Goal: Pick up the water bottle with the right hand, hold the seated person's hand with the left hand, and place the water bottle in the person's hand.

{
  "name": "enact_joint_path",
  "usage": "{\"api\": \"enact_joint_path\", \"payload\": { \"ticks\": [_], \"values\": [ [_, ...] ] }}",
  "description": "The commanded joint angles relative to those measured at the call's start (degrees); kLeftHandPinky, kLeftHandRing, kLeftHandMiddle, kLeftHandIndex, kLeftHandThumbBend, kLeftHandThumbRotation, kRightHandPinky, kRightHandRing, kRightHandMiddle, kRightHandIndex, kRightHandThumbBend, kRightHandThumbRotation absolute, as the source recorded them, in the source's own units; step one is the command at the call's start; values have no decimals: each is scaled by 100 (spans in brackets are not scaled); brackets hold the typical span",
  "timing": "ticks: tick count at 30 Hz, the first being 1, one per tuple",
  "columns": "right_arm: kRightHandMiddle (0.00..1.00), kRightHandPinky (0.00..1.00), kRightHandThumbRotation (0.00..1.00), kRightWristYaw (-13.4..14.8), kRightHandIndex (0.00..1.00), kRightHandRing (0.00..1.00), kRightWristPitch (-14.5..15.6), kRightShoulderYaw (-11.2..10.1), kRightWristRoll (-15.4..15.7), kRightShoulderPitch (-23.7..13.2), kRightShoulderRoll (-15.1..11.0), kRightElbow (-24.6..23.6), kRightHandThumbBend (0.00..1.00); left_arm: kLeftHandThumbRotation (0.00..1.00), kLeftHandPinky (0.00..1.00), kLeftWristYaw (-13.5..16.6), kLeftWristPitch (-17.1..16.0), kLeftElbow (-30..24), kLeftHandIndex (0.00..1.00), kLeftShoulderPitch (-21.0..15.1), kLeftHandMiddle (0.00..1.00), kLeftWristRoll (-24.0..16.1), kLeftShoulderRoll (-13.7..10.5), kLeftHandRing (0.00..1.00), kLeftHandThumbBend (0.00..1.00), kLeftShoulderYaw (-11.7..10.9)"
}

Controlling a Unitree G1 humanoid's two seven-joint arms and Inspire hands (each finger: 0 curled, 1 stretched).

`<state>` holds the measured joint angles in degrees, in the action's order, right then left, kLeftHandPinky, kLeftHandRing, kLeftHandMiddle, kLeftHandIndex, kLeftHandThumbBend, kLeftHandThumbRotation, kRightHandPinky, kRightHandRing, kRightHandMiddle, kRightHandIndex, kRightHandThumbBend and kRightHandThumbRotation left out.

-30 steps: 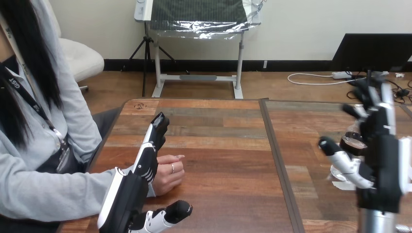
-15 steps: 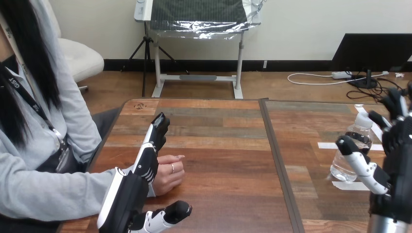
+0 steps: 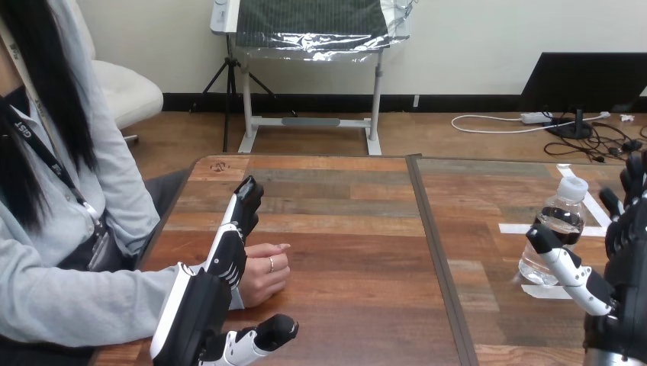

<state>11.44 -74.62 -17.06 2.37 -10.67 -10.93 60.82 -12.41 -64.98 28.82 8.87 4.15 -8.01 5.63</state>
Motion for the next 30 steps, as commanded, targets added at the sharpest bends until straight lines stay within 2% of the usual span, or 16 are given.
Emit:
{"api": "enact_joint_path", "payload": {
  "ticks": [1,10,22,30],
  "values": [
    [99,97,44,-89,100,100,27,-69,-148,-174,-169,59,100,71,100,-68,-64,0,100,-240,100,128,19,100,100,-44],
    [100,100,44,-247,100,100,259,-111,-379,-152,-210,148,100,71,100,-165,-75,18,100,-260,100,191,10,100,100,-55],
    [100,100,44,-180,100,100,620,-179,-293,-214,-313,397,100,70,100,-223,-62,-15,100,-256,100,218,-22,100,100,-76],
    [99,99,45,-234,100,100,1033,-159,-293,-296,-414,606,100,71,100,-237,-176,35,100,-289,100,203,-30,100,100,-114]
  ]
}}
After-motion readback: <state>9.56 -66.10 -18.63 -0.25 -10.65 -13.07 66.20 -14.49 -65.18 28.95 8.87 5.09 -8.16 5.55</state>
